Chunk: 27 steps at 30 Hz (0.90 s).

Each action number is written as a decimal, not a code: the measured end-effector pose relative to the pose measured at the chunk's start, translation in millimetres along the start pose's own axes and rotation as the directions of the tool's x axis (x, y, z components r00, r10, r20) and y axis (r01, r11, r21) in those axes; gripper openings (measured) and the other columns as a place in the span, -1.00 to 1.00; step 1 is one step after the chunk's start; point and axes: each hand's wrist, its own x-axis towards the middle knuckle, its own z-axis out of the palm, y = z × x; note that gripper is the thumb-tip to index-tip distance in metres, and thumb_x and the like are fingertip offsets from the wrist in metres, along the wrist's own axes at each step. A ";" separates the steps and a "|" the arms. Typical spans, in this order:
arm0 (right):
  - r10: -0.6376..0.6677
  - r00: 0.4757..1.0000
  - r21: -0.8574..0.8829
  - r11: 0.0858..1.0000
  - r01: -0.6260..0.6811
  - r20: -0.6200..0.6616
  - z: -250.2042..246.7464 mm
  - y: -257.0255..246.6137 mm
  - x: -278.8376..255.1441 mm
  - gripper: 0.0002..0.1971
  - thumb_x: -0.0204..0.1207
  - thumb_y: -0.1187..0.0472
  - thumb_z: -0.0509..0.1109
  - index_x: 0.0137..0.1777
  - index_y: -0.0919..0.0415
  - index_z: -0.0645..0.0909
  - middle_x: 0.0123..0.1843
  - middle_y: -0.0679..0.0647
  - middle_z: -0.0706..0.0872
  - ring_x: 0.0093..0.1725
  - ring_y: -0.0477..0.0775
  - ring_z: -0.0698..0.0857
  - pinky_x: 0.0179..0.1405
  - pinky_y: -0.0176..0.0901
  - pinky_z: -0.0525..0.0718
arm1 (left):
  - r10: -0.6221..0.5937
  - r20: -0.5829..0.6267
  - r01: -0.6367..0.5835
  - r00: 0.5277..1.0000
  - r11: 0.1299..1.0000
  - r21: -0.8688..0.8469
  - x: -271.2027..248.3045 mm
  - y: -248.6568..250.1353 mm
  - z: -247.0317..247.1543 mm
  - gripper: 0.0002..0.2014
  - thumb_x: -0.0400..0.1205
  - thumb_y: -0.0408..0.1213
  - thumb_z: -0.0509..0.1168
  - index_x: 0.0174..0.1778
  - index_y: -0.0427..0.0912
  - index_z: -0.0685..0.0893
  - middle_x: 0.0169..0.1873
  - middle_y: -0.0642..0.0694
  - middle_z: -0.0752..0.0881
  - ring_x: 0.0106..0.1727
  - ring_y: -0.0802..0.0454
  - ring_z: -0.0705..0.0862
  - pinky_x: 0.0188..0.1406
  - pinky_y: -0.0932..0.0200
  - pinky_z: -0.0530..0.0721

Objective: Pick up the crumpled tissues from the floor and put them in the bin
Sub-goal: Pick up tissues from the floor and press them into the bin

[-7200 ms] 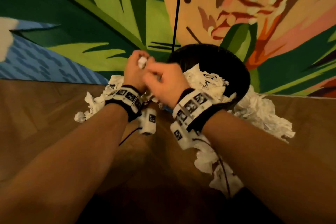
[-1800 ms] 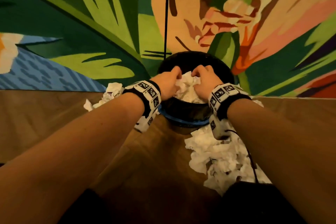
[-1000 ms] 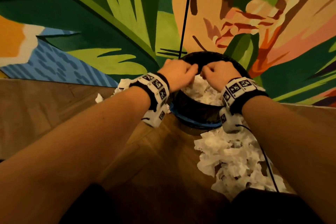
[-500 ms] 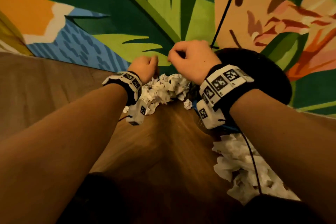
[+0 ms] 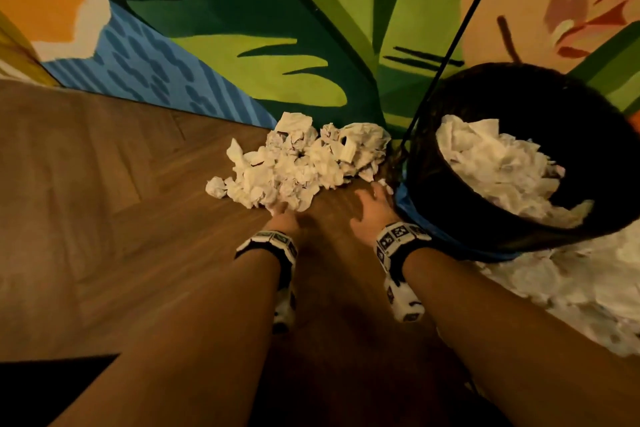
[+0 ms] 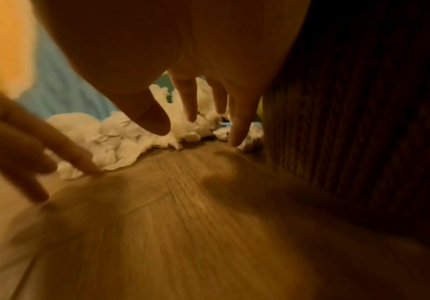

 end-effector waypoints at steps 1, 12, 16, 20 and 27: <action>0.040 0.999 0.084 0.996 -0.038 -0.019 2.5 2.1 3.9 -0.34 0.61 0.21 0.31 0.68 0.04 0.17 0.74 0.02 -0.18 0.69 0.20 0.12 0.57 0.01 0.29 | -0.009 -0.008 0.008 1.000 1.000 -0.021 2.0 1.1 4.8 -0.46 0.70 -0.18 0.23 0.60 -0.26 0.35 0.69 -0.18 0.02 0.64 -0.19 0.24 0.56 0.00 0.34; 0.102 0.994 -0.025 0.994 -0.103 -0.039 23.1 9.2 29.6 -0.52 0.59 0.13 0.38 0.48 0.18 0.41 0.59 0.12 0.17 0.48 0.28 0.38 0.35 0.04 0.49 | 0.157 -0.186 -0.166 0.970 0.986 -0.033 -1.2 9.9 30.7 -0.61 0.66 -0.27 0.21 0.43 -0.03 0.60 0.43 -0.05 0.57 0.39 -0.09 0.58 0.43 -0.02 0.53; 0.104 0.993 -0.110 0.989 -0.097 0.056 36.7 20.2 19.8 -0.71 0.59 0.11 0.39 0.24 0.19 0.51 0.42 0.21 0.35 0.34 0.36 0.51 0.34 0.17 0.57 | 0.339 -0.041 -0.341 0.940 0.939 -0.044 -13.8 16.5 40.9 -0.66 0.61 -0.31 0.27 0.26 0.05 0.74 0.26 0.08 0.71 0.28 0.05 0.66 0.32 0.18 0.57; 0.070 0.996 0.104 0.993 -0.063 -0.059 49.8 41.7 5.8 -0.77 0.50 0.45 0.23 -0.05 0.08 0.49 0.21 0.18 0.49 0.12 0.26 0.60 0.16 -0.05 0.60 | 0.399 0.164 -0.391 0.902 0.917 -0.079 -25.4 25.7 46.2 -0.71 0.58 -0.34 0.29 0.03 0.08 0.84 0.08 0.15 0.79 0.13 0.15 0.71 0.27 0.25 0.61; 0.077 0.990 0.332 0.943 -0.034 -0.117 68.0 50.7 -12.6 -0.73 0.63 0.00 0.32 0.30 -0.08 0.53 0.28 0.05 0.58 0.08 0.02 0.61 -0.05 -0.14 0.55 | 0.120 -0.279 -0.169 0.953 0.973 -0.160 -18.9 10.3 35.7 -0.79 0.58 -0.26 0.22 -0.18 0.22 0.62 0.04 -0.01 0.71 -0.01 -0.03 0.71 0.07 0.02 0.73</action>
